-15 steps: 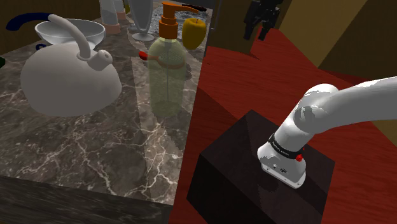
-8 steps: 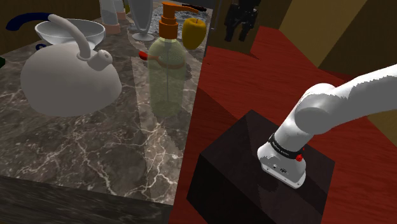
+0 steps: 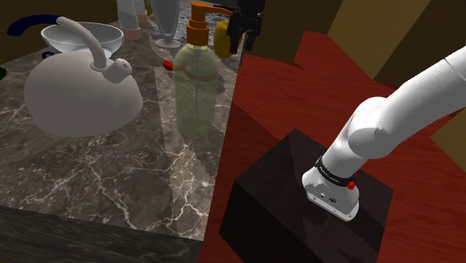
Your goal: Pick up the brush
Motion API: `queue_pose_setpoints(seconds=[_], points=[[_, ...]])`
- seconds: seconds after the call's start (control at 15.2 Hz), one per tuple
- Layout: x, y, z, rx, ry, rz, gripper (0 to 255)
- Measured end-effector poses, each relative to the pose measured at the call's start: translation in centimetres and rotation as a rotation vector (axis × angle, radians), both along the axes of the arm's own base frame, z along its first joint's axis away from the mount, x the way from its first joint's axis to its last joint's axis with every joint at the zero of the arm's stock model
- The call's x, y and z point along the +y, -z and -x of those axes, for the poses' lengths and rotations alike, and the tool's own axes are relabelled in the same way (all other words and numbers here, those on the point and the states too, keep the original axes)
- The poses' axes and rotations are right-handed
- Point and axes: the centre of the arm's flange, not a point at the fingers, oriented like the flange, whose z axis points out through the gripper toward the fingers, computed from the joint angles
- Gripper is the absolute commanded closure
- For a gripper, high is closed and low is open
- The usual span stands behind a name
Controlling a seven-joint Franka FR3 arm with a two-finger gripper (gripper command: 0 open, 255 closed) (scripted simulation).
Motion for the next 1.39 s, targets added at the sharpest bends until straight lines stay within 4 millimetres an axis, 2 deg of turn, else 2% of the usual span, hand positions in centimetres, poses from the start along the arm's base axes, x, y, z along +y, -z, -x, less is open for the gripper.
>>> queue_pose_setpoints(seconds=[0.46,0.59,0.66,1.19,1.25,1.39], points=[[7.1,2.3,-6.1,0.004,-0.165,-0.005,0],[9.7,2.7,-7.4,0.006,-0.212,-0.007,0],[10.3,3.0,-7.7,0.006,-0.227,-0.007,0],[10.9,7.1,-7.9,0.007,-0.242,-0.008,0],[11.0,7.2,-7.9,0.007,-0.242,-0.008,255],[11.0,7.3,-7.9,0.005,-0.242,-0.008,255]])
